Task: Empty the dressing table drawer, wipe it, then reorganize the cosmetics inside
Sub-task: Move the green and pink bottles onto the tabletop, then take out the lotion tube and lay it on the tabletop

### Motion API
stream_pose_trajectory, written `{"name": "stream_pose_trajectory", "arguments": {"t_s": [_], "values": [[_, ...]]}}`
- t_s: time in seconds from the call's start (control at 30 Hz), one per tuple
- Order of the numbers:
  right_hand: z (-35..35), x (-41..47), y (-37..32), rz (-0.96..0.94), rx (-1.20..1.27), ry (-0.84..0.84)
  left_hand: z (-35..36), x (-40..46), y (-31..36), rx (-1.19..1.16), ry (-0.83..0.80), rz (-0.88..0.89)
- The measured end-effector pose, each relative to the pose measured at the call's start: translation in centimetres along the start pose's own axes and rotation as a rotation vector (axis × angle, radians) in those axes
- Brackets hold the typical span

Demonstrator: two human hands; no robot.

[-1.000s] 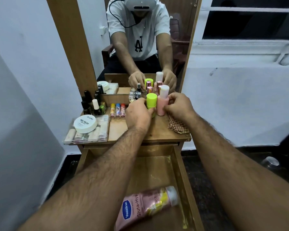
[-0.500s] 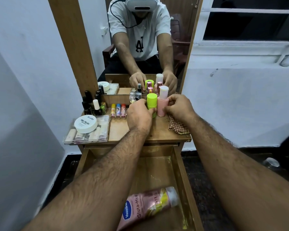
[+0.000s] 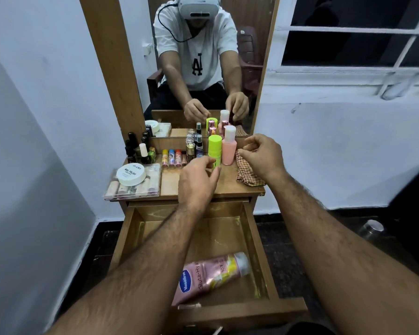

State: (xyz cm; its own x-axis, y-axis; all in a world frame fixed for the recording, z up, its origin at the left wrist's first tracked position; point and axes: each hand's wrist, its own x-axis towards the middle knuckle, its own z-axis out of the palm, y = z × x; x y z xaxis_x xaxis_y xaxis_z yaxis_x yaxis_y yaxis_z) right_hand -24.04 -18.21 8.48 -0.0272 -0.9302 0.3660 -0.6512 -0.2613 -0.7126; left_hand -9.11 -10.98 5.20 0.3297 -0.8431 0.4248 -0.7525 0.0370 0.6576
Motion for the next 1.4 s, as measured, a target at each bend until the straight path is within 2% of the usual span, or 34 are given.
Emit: {"name": "stream_pose_trajectory", "arguments": {"t_s": [0.13,0.37,0.67,0.77,1.0,1.4], "values": [[-1.7,-3.1,-0.9,-0.004,-0.012,-0.009,-1.6,-3.1,-0.3,0.013,-0.120,0.040],[-2.5,-10.1,-1.0,0.017,-0.052,-0.104,-3.6,-8.8,-2.9,0.123,-0.403,-0.049],[-0.9,-17.7,0.2,0.054,-0.182,-0.311,-5.4,-13.0,-5.4,0.203,-0.581,-0.124],[-0.2,-19.5,1.1,0.060,-0.270,-0.368,-6.4,-13.7,-6.0,0.217,-0.615,-0.153],[-0.1,-20.8,1.2,-0.058,-0.428,-0.415,-6.2,-14.6,-5.9,0.209,-0.694,-0.158],[0.3,-20.9,1.4,-0.061,-0.481,-0.380,-5.5,-14.7,-6.3,0.400,-0.770,-0.087]]}}
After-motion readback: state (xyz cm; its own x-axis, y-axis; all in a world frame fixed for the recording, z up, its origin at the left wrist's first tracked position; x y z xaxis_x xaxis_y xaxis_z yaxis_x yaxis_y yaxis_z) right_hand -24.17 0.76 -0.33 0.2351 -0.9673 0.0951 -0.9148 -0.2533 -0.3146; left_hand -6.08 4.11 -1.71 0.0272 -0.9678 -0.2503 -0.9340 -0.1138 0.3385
